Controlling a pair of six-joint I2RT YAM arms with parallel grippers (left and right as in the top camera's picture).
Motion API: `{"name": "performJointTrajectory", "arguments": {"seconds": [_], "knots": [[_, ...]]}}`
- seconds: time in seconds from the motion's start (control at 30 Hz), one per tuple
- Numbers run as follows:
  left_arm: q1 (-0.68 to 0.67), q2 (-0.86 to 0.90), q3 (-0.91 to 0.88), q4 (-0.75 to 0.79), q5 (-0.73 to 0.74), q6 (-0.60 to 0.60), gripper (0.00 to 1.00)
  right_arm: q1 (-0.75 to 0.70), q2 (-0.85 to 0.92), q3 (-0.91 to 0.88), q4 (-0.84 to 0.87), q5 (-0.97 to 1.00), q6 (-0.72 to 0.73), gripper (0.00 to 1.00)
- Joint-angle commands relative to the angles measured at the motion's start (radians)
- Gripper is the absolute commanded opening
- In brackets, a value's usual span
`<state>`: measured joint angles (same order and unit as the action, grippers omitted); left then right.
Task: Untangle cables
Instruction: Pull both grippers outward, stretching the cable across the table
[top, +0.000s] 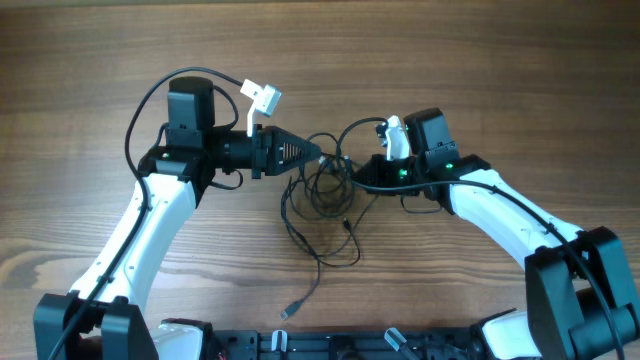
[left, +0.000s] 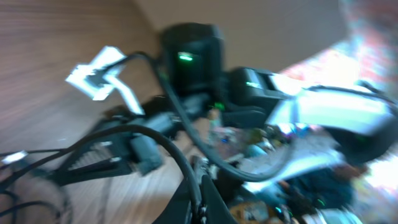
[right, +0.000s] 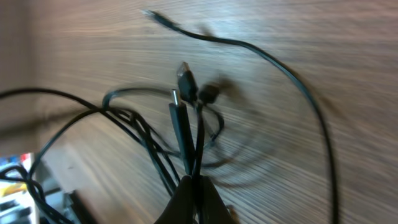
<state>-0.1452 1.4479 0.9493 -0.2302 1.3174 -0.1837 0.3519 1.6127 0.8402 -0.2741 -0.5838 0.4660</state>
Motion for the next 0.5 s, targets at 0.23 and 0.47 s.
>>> {"name": "performJointTrajectory", "arguments": {"seconds": [0.23, 0.47], "knots": [[0.091, -0.019, -0.003, -0.246, -0.842, -0.040, 0.04, -0.081, 0.000, 0.002, -0.291, 0.431, 0.312, 0.04], [0.304, -0.019, -0.003, -0.230, -0.840, -0.197, 0.04, -0.122, 0.000, 0.002, -0.332, 0.459, 0.363, 0.04]]}}
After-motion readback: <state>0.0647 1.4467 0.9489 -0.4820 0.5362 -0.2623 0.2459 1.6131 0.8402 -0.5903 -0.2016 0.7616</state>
